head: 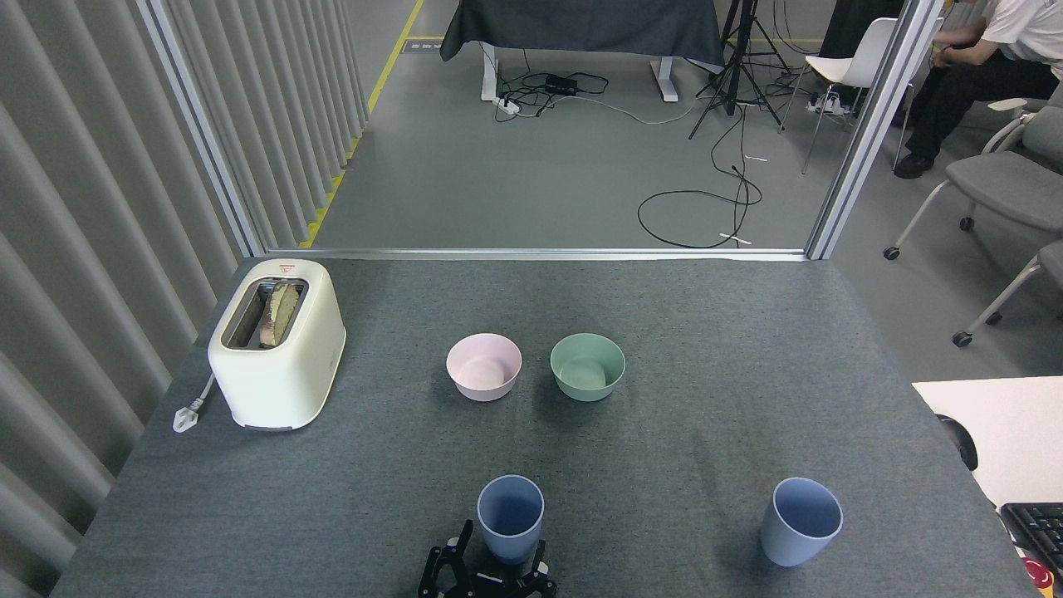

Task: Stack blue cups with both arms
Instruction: 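Release the blue cup and withdraw the left gripper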

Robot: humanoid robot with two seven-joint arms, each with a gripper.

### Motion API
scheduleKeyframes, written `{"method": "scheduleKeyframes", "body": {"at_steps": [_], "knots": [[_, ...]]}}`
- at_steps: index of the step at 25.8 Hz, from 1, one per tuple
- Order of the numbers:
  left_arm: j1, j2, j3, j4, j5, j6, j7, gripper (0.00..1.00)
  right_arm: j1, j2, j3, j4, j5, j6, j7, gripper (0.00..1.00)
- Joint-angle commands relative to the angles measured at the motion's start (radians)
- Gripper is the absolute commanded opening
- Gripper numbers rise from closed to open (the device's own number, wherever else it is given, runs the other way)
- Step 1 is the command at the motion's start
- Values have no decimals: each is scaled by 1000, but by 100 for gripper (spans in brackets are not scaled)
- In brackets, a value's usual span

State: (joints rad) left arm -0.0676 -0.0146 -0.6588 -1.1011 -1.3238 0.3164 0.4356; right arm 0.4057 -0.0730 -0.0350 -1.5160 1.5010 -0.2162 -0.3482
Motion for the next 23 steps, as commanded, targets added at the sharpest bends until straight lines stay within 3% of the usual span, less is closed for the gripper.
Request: {"method": "scheduleKeyframes", "body": {"at_steps": [1, 5, 13, 18, 23], "knots": [[81, 24, 21, -79, -2, 1, 0, 100, -2, 1, 1, 0, 1, 1, 0, 100], [178, 50, 51, -187, -3, 3, 2, 100, -2, -1, 1, 0, 1, 0, 0, 100], [427, 76, 238, -411, -5, 3, 6, 100, -2, 1, -14, 5, 1, 6, 1, 100], [443, 87, 338, -438, -3, 1, 6, 100, -27, 2, -71, 48, 4, 15, 9, 100], [430, 119, 350, -430, 0, -8, 6, 100, -90, -31, -132, 103, 10, 26, 11, 100]]}}
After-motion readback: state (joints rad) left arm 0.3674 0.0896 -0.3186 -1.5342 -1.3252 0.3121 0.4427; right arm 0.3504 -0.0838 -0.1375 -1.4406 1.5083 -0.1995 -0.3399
